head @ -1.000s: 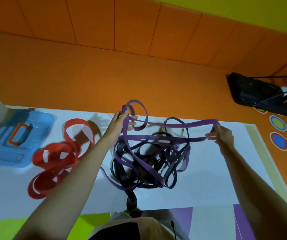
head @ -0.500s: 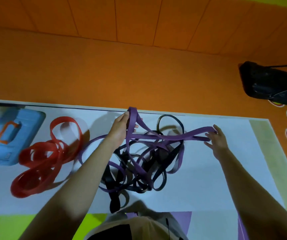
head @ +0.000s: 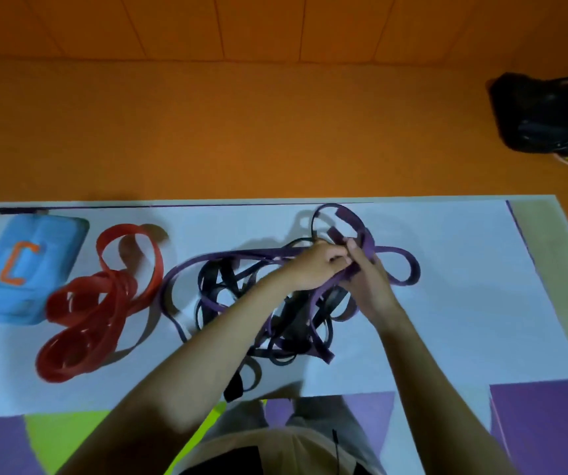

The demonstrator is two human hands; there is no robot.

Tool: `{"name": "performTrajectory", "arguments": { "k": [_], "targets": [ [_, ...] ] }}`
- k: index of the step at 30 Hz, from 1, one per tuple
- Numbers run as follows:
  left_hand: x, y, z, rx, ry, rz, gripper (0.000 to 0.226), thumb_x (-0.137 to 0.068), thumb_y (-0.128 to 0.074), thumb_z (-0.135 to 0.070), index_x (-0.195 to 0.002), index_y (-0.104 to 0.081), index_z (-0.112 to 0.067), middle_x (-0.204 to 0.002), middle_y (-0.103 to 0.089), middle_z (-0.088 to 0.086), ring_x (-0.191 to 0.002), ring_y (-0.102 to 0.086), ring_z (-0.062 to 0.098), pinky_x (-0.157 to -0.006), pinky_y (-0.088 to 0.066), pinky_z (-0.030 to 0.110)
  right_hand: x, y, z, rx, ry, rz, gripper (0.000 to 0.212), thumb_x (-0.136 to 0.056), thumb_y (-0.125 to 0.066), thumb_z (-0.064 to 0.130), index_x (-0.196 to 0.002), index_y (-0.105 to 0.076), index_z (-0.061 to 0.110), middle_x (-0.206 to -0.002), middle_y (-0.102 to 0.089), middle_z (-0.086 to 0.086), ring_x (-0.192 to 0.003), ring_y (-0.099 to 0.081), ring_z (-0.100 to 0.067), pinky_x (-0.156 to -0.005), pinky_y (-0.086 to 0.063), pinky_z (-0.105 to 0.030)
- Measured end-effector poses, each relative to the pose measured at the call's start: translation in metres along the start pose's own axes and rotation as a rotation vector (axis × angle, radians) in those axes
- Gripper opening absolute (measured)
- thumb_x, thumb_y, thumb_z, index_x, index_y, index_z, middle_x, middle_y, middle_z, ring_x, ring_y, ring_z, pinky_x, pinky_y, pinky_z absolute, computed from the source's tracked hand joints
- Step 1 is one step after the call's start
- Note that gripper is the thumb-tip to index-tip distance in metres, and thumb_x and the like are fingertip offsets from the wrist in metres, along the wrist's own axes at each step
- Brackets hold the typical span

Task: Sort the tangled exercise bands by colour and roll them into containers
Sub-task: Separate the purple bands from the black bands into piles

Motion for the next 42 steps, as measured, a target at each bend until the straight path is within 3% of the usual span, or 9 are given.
{"name": "performTrajectory", "arguments": {
  "k": [4, 11, 14, 17, 21, 28, 32, 36, 42],
  "targets": [
    [0.032, 0.011, 0.024, -0.151, -0.072, 0.033, 0.035, -0.109, -0.047, -0.007, -0.133, -0.070, -0.016, -0.144, -0.060, -0.008, -0.129, -0.051, -0.004, -0.099, -0.038, 0.007, 0.012, 0.018, -0.016, -0.137, 0.062, -0.338, 0.008, -0.098, -0.062, -0.002, -0.097, -0.065, 0.006, -0.100, -0.071, -0.019, -0.082, -0.071, -0.030, -0.070, -0.058, -0.035],
    [0.181, 0.081, 0.197, -0.058, 0.554, -0.844, 0.021, -0.093, -0.055, 0.001, -0.074, -0.056, -0.008, -0.073, -0.060, 0.013, -0.080, -0.064, 0.039, -0.064, -0.047, 0.038, 0.053, 0.091, -0.026, -0.137, 0.108, -0.772, 0.021, -0.091, -0.067, -0.004, -0.111, -0.065, 0.003, -0.092, -0.072, -0.013, -0.069, -0.074, -0.021, -0.066, -0.062, -0.033],
    [0.225, 0.070, 0.245, 0.092, 0.791, -0.791, 0.020, -0.094, -0.070, -0.015, -0.093, -0.054, -0.003, -0.076, -0.058, 0.015, -0.077, -0.063, 0.034, -0.072, -0.055, 0.047, 0.060, 0.117, -0.040, 0.006, 0.024, -0.806, 0.028, -0.094, -0.064, 0.002, -0.122, -0.061, 0.008, -0.103, -0.072, -0.010, -0.090, -0.078, -0.023, -0.078, -0.061, -0.037],
    [0.231, 0.050, 0.271, 0.240, 0.980, -0.521, 0.083, -0.094, -0.072, -0.048, -0.150, -0.028, -0.004, -0.093, -0.060, 0.010, -0.078, -0.069, 0.027, -0.060, -0.055, 0.035, 0.065, 0.123, -0.058, 0.159, -0.168, -0.779, 0.015, -0.098, -0.064, 0.014, -0.113, -0.063, 0.015, -0.113, -0.070, -0.008, -0.092, -0.072, -0.022, -0.078, -0.051, -0.037],
    [0.220, 0.030, 0.296, 0.356, 0.896, -0.442, 0.063, -0.086, -0.083, -0.035, -0.119, -0.037, -0.009, -0.087, -0.057, 0.009, -0.053, -0.059, 0.017, -0.052, -0.045, 0.029, 0.065, 0.115, -0.083, 0.235, -0.328, -0.750, 0.018, -0.098, -0.069, 0.021, -0.115, -0.068, 0.016, -0.114, -0.072, -0.010, -0.093, -0.068, -0.024, -0.092, -0.049, -0.046],
    [0.220, 0.040, 0.267, 0.683, 0.612, -0.804, 0.027, -0.097, -0.062, -0.003, -0.110, -0.040, -0.009, -0.104, -0.064, 0.025, -0.087, -0.074, 0.032, -0.066, -0.063, 0.039, 0.077, 0.102, -0.108, 0.120, -0.211, -0.934, 0.055, -0.093, -0.078, 0.020, -0.134, -0.043, 0.015, -0.113, -0.067, -0.013, -0.105, -0.069, -0.031, -0.100, -0.053, -0.057],
    [0.226, 0.065, 0.239, 0.479, 0.468, -0.991, 0.028, -0.098, -0.057, 0.006, -0.109, -0.036, -0.009, -0.091, -0.051, 0.008, -0.082, -0.061, 0.028, -0.069, -0.057, 0.038, 0.082, 0.113, -0.118, 0.026, -0.203, -1.078, 0.064, -0.095, -0.069, 0.023, -0.147, -0.032, 0.018, -0.130, -0.062, -0.017, -0.107, -0.070, -0.035, -0.093, -0.057, -0.057],
    [0.225, 0.068, 0.227, -0.007, 0.537, -1.063, 0.045, -0.088, -0.070, -0.002, -0.123, -0.045, -0.013, -0.131, -0.049, 0.017, -0.119, -0.052, 0.041, -0.091, -0.050, 0.049, 0.080, 0.119, -0.123, 0.063, -0.163, -1.014, 0.062, -0.100, -0.068, 0.022, -0.152, -0.035, 0.015, -0.124, -0.063, -0.022, -0.099, -0.071, -0.038, -0.080, -0.062, -0.053],
    [0.147, 0.032, 0.176, -0.159, 0.241, -0.525, 0.042, -0.100, -0.063, -0.015, -0.140, -0.048, -0.017, -0.151, -0.045, 0.006, -0.136, -0.049, 0.028, -0.104, -0.045, 0.035, 0.083, 0.121, -0.125, -0.007, -0.155, -0.849, 0.046, -0.100, -0.064, 0.005, -0.142, -0.048, 0.001, -0.121, -0.066, -0.031, -0.091, -0.071, -0.039, -0.063, -0.066, -0.038]
  ]
}}
Point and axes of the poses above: each hand's wrist, its own x-axis away from the middle knuckle, its own y-axis out of the back of the hand, z = x × y, the point moved 3 cm from there along -x, towards the middle knuckle
